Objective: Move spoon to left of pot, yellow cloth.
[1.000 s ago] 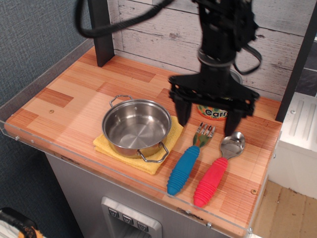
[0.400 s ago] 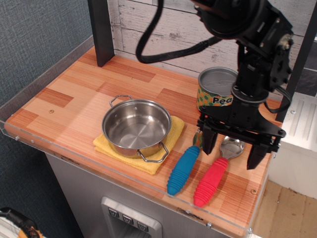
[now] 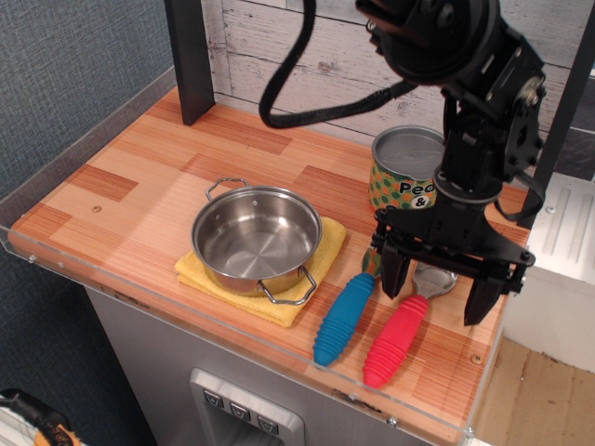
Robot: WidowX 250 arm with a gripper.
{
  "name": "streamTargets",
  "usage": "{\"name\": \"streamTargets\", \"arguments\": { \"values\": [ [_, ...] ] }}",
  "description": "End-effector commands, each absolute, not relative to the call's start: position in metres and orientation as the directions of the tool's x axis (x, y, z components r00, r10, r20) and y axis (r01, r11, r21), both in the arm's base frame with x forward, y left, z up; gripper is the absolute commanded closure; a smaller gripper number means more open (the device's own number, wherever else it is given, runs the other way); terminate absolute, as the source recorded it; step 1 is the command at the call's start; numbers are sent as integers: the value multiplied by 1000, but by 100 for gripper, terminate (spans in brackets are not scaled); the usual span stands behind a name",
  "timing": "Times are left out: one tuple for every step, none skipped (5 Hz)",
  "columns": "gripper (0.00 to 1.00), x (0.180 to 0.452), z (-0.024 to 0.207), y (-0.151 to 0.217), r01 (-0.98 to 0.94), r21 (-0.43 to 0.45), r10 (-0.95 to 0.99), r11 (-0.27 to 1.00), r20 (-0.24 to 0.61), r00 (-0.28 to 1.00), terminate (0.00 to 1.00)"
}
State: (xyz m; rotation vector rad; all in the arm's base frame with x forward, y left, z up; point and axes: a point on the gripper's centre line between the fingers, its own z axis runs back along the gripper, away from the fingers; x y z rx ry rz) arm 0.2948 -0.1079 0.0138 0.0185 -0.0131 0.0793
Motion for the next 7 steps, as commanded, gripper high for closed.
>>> {"name": "streamTargets", "arguments": {
  "values": [
    [0, 289, 15, -106, -83, 2, 83, 997, 29, 996, 0],
    [0, 288, 7, -105, -88, 4, 88, 996, 16, 996, 0],
    [100, 287, 6, -106, -88, -9, 88, 996, 12, 996, 0],
    [100, 287, 16, -106, -82, -12, 82, 997, 36, 996, 0],
    [100, 290, 36, -100, -101, -37, 103, 994, 72, 992, 0],
    [100, 291, 60, -90, -125, -58, 131, 990, 112, 985, 0],
    [100, 289, 79, -73, -149, -76, 159, 986, 147, 976, 0]
  ]
}}
